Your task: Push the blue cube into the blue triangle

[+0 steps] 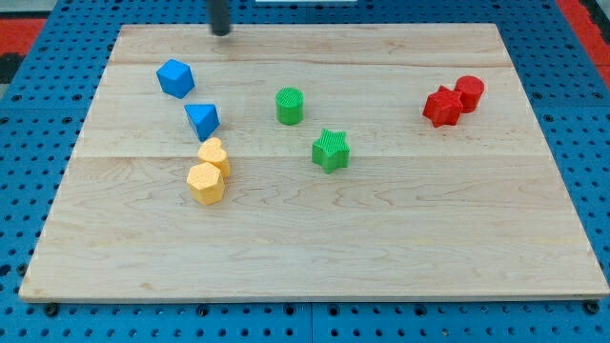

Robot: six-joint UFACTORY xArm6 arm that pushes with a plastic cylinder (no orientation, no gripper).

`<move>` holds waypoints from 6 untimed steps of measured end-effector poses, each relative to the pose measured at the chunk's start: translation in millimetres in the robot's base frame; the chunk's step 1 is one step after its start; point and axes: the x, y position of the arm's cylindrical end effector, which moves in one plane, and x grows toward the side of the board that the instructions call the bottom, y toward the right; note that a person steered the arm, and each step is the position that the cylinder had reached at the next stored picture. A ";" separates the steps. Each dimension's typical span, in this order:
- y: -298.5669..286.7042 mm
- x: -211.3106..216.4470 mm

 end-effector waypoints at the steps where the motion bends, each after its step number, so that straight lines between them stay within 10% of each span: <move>1: -0.5 49.7; 6: -47.6 154.4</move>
